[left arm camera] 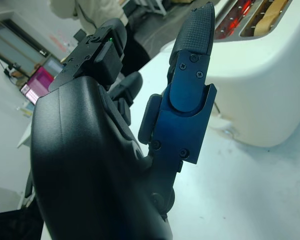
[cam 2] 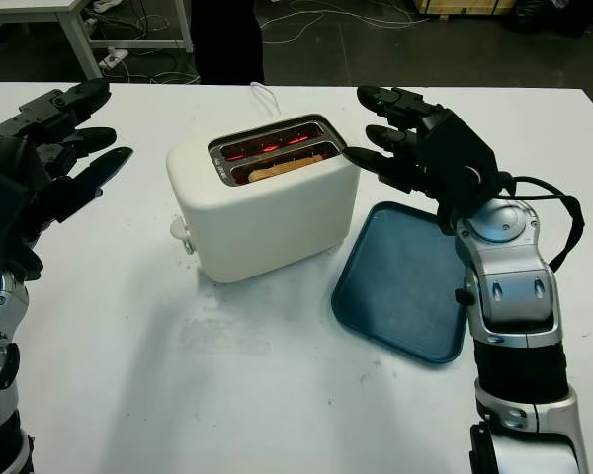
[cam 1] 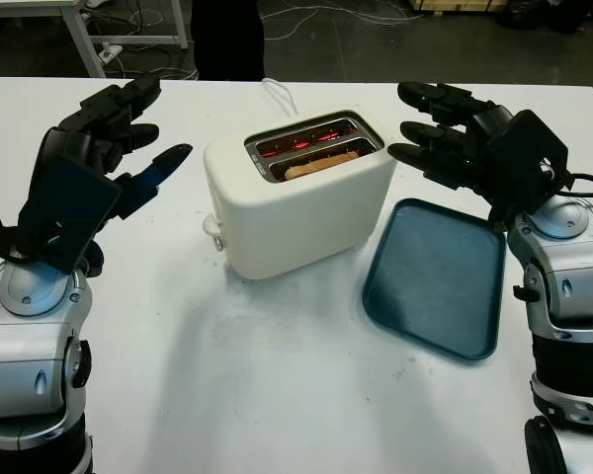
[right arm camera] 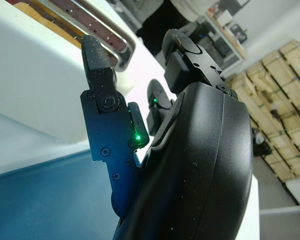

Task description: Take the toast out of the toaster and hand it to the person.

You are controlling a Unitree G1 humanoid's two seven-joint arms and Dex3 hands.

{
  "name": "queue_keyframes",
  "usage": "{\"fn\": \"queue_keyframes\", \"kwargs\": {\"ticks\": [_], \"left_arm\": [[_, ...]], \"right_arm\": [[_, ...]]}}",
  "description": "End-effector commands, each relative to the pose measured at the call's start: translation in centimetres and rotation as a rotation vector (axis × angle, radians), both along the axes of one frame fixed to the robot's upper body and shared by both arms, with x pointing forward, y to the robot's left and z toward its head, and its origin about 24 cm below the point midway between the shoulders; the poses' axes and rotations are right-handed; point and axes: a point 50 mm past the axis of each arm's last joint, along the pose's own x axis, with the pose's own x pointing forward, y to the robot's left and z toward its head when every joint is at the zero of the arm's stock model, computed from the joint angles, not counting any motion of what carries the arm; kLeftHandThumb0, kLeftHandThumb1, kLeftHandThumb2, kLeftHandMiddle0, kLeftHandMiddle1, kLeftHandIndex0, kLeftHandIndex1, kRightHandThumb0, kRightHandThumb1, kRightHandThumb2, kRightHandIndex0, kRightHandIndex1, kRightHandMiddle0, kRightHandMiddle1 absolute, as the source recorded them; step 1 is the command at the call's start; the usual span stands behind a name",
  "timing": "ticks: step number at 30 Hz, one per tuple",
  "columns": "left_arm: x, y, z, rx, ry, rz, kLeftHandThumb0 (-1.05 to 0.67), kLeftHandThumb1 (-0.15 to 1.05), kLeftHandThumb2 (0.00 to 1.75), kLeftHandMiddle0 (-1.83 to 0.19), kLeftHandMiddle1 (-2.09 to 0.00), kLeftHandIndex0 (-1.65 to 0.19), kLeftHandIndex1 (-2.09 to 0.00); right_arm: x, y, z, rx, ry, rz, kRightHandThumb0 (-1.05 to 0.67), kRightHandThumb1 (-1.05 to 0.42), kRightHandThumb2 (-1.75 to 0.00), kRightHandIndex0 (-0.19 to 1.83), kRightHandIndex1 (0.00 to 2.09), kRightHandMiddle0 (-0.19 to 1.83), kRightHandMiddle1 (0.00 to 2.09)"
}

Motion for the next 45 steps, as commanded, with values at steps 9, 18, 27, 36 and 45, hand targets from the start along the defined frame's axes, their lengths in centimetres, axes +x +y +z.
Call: {"fn": "queue_keyframes", "kwargs": {"ticks": [9,18,27,36,45], "left_arm": [[-0.14,-0.01,0.24,0.008,-0.020,-0.001,-0.72,0.92,0.15,-0.12,-0.85,-0.46,-0.01],[-0.13,-0.07,0.26,0.008,-0.016,0.000,-0.72,0.92,0.15,-0.12,-0.86,-0.46,-0.01],[-0.17,0.01,0.22,0.008,-0.022,-0.001,-0.72,0.92,0.15,-0.14,-0.84,-0.46,-0.01],[-0.15,-0.01,0.19,-0.002,-0.020,-0.002,-0.71,0.92,0.16,-0.13,-0.83,-0.46,-0.01],[0.06,-0.06,-0.01,-0.014,-0.019,-0.012,-0.73,0.92,0.13,-0.12,-0.85,-0.46,-0.01]], "right_arm": [[-0.06,0.16,0.40,-0.022,-0.026,0.006,-0.43,-0.90,0.00,0.34,0.19,0.42,0.01],[0.00,0.16,0.26,-0.012,-0.024,0.008,-0.48,-0.89,0.00,0.33,0.22,0.42,0.01],[-0.09,0.19,0.32,-0.018,-0.016,0.000,-0.46,-0.90,0.00,0.31,0.26,0.42,0.01],[-0.05,0.17,0.26,-0.025,-0.026,0.002,-0.46,-0.90,0.00,0.31,0.29,0.43,0.01],[0.27,0.18,0.04,-0.014,-0.014,0.004,-0.47,-0.89,0.00,0.28,0.33,0.43,0.01]]}}
